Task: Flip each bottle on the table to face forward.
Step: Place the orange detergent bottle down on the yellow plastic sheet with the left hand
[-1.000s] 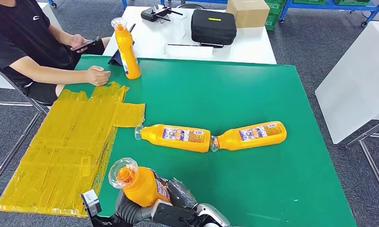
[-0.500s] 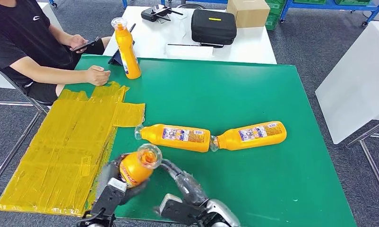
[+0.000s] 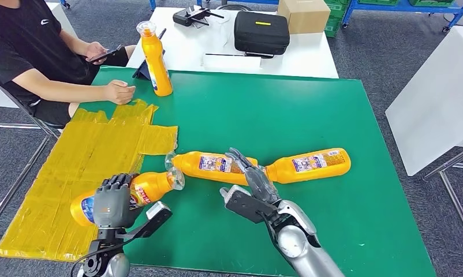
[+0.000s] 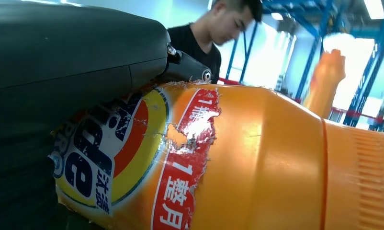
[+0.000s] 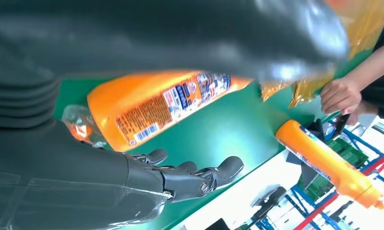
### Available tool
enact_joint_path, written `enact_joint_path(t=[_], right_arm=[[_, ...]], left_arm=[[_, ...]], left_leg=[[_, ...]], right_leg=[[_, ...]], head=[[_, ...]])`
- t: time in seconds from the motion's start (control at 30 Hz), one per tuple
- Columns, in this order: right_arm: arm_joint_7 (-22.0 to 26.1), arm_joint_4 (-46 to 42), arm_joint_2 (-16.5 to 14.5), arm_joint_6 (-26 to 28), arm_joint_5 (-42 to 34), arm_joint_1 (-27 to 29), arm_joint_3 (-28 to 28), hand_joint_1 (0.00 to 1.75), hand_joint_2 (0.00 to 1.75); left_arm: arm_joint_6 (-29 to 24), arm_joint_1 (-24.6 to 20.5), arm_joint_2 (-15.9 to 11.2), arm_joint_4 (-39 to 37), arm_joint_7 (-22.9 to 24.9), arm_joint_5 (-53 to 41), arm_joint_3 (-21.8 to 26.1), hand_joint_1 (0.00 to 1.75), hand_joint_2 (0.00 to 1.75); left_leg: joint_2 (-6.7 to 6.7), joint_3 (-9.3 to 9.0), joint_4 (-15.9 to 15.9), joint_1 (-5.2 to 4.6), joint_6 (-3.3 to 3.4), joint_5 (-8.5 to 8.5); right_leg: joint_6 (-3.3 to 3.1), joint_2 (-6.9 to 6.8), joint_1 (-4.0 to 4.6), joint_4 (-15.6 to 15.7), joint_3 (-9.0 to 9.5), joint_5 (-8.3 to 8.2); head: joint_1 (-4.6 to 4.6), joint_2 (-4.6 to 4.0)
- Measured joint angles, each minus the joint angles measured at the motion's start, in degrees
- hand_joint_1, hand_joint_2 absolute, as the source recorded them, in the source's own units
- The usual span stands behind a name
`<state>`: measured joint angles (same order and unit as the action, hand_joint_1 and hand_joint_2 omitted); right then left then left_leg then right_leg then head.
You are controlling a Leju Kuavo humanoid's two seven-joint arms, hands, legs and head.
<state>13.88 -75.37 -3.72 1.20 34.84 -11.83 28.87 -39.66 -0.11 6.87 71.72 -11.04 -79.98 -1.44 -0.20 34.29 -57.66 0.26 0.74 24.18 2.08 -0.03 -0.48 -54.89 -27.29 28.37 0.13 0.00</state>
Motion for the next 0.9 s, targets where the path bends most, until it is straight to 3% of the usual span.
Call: enact_joint_path(t=[0.1, 0.33, 0.5, 0.63, 0.73, 0.9], right_arm=[[0.0, 1.4, 0.2, 0.0, -0.2, -1.4, 0.0, 0.0, 1.75], [-1.3, 7.6, 0.7, -0.2, -0.8, -6.7, 0.1, 0.0, 1.75], [-1.7, 17.1, 0.5, -0.3, -0.7, -13.0, 0.1, 0.0, 1.75], [-1.7, 21.4, 0.2, -0.2, -0.4, -15.2, 0.1, 0.0, 1.75], [-2.2, 24.9, -0.3, 0.0, 0.8, -17.1, 0.2, 0.0, 1.75], [-2.9, 32.6, -2.2, 0.9, 3.5, -21.2, 0.4, 0.0, 1.75]], left_arm=[[-0.1, -1.8, -0.4, -4.8, 1.1, -1.9, 0.4, 1.75, 1.75], [-0.9, -10.0, -3.3, -19.6, 7.3, -7.5, 0.5, 1.75, 1.75], [-1.1, -17.6, -6.2, -31.2, 5.8, -9.0, -0.3, 1.74, 1.75], [-0.9, -20.7, -7.2, -36.2, 4.3, -8.7, -0.5, 0.0, 1.75], [1.6, -22.7, -7.9, -39.0, 0.0, -7.0, -0.8, 0.0, 1.75], [11.7, -25.7, -9.7, -40.7, -9.3, -2.4, -1.7, 0.0, 1.75]], left_leg=[[0.01, -0.01, 0.0, 0.01, 0.0, 0.0], [-0.05, -0.12, 0.0, 0.01, -0.07, -0.07], [-0.11, -0.52, 0.0, 0.0, -0.08, -0.13], [-0.13, -0.73, 0.0, -0.01, -0.1, -0.14], [-0.21, -0.82, 0.0, -0.02, -0.12, -0.17], [-0.39, -1.17, 0.1, -0.02, -0.15, -0.22]], right_leg=[[0.0, 0.0, 0.01, 0.0, -0.01, 0.0], [0.0, -0.03, 0.02, 0.0, 0.15, 0.0], [0.0, -0.08, 0.02, -0.1, 0.51, 0.0], [-0.01, -0.09, 0.02, -0.2, 0.7, -0.01], [-0.01, -0.16, 0.02, -0.2, 0.81, 0.0], [-0.05, -0.36, 0.04, -0.2, 1.04, 0.03]], head=[[0.01, 0.0], [0.01, 0.0], [0.01, 0.0], [0.0, 0.0], [-0.01, 0.0], [-0.02, 0.0]])
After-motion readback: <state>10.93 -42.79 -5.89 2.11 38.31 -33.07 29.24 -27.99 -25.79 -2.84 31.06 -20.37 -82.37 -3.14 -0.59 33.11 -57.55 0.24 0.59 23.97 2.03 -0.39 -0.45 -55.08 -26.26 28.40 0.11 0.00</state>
